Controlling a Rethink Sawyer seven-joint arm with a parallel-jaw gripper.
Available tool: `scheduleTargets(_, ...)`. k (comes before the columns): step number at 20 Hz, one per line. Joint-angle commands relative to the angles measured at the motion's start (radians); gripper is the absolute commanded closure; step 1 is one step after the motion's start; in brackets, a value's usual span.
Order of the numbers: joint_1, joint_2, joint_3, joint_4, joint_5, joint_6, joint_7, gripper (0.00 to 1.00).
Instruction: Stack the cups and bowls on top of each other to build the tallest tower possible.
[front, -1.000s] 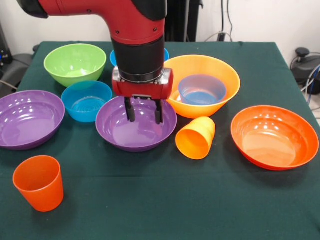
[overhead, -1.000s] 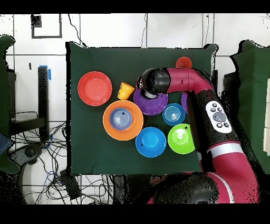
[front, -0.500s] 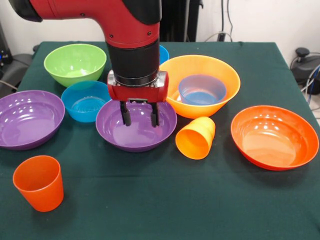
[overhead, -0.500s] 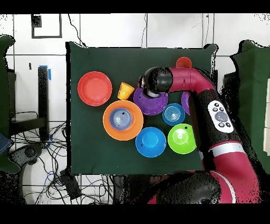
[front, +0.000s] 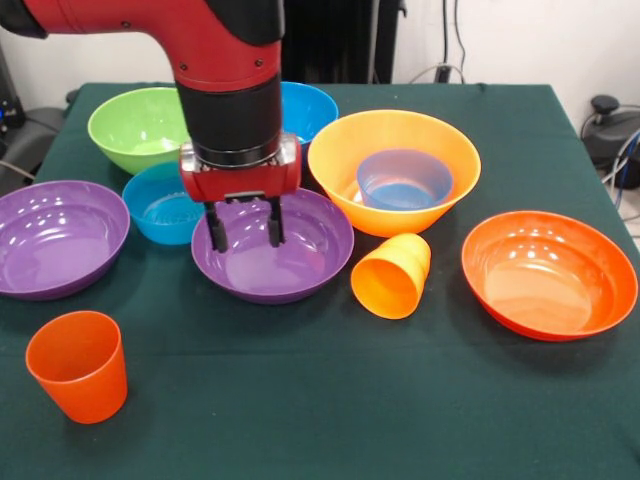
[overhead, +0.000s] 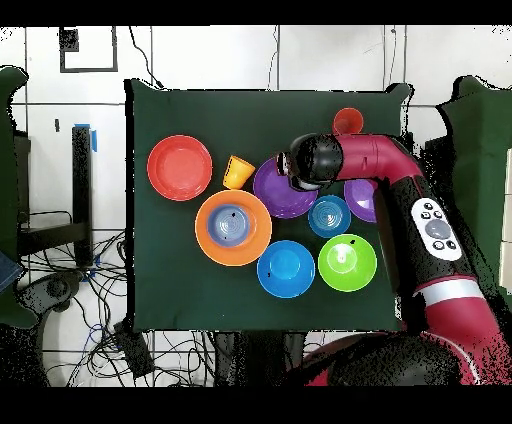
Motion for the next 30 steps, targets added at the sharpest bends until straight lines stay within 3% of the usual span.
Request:
scheduleTargets(1, -0.058, 0.012, 0.101, 0.124, -0.142, -0.060, -0.510, 0.00)
scheduleTargets(7, -0.073, 0.030, 0.133, 0.149, -0.194, -0.049, -0.647, 0.00)
scheduleTargets(15, -0.062, 0.034, 0.129, 0.138, -0.204, -0.011, -0.693, 0.00)
scheduleTargets(22, -0.050, 0.018, 0.119, 0.129, -0.205, -0.001, -0.659, 0.00)
scheduleTargets(30, -0.046, -0.044, 0.124, 0.133, -0.161, 0.038, -0.597, 0.00)
